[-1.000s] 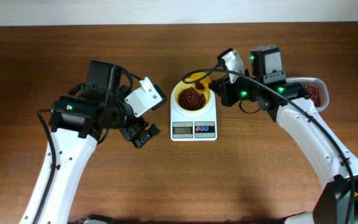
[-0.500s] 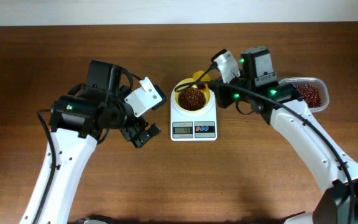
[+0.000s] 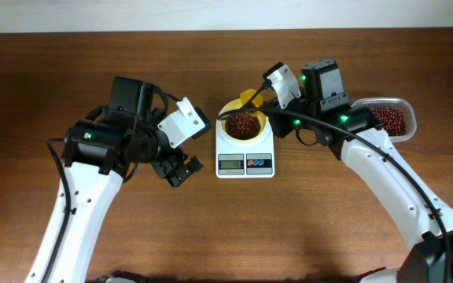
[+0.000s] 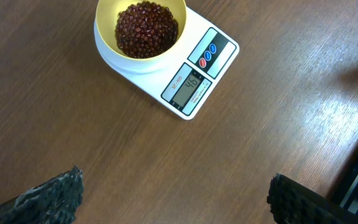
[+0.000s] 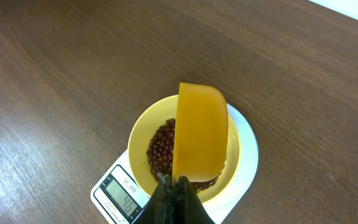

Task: Scoop item into bowl and weigh 50g on scale
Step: 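Tilt the scoop with the right gripper to pour beans into the bowl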

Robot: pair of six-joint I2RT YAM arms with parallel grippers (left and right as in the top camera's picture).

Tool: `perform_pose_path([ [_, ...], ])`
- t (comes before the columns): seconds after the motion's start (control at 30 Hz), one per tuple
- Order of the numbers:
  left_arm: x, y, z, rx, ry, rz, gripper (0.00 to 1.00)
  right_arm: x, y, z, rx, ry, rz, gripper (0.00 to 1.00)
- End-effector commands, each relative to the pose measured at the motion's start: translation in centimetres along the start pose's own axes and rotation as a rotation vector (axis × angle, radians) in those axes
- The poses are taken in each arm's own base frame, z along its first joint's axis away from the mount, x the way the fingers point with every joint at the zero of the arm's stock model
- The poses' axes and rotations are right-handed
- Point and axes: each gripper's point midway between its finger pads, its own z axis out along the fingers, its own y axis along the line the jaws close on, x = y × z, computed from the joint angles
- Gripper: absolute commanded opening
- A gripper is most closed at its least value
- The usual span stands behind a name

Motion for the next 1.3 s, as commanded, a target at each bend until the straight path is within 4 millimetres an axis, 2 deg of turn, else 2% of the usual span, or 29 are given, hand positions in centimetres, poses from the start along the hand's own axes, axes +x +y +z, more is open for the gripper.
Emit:
perform_pose_path([
  [0.0,0.0,-0.1,-0.1,-0.001,-0.002,0.010,0.99,-2.2,1.4,-1.2,-0.027,-0.061,-0.043,0.04],
  [0.1,0.0,-0.1,-0.1,-0.001,-0.002,0.010,0.99,-1.1,0.0,-0.8,0.054,-0.016,-0.032,0.04],
  [0.17,0.0,-0.1,-0.1,-0.001,-0.002,0.010,0.99,-1.9,1.4,-1.1,0.011,-0.044,-0.052,0.04],
  [0.23,0.0,-0.1,-0.1,-0.001,-0.001,0.010,0.99,-1.2,0.0,-0.6,0.084,-0.011,-0.049,0.04],
  [0.3,0.0,-0.1,-0.1,-0.001,-0.001,0.010,0.99,-2.6,1.4,-1.1,0.022,-0.065,-0.067,0.04],
  [0.4,0.0,-0.1,-0.1,-0.001,-0.001,0.010,0.99,-1.4,-0.6,-0.8,0.121,-0.016,-0.052,0.04],
  [0.47,0.0,-0.1,-0.1,-0.001,-0.001,0.010,0.99,-2.2,1.1,-0.9,0.045,-0.047,-0.066,0.04],
  [0.57,0.0,-0.1,-0.1,-0.001,-0.001,0.010,0.99,-0.8,0.2,-0.1,0.094,0.010,-0.051,0.04],
  [0.63,0.0,-0.1,-0.1,-0.001,-0.001,0.010,0.99,-1.8,1.7,-0.5,0.029,-0.029,-0.068,0.04],
  [0.87,0.0,-0.1,-0.1,-0.001,-0.001,0.010,0.99,-1.5,1.2,-0.5,0.052,-0.014,-0.062,0.04],
  [1.0,0.0,-0.1,-0.1,-0.001,-0.001,0.010,0.99,-0.4,1.4,-0.5,0.046,0.026,-0.049,0.04],
  [1.13,0.0,-0.1,-0.1,-0.001,-0.001,0.010,0.99,-0.5,1.4,-0.5,0.046,0.023,-0.054,0.04],
  [1.27,0.0,-0.1,-0.1,-0.001,-0.002,0.010,0.99,-0.5,1.4,-0.5,0.043,0.026,-0.228,0.04],
])
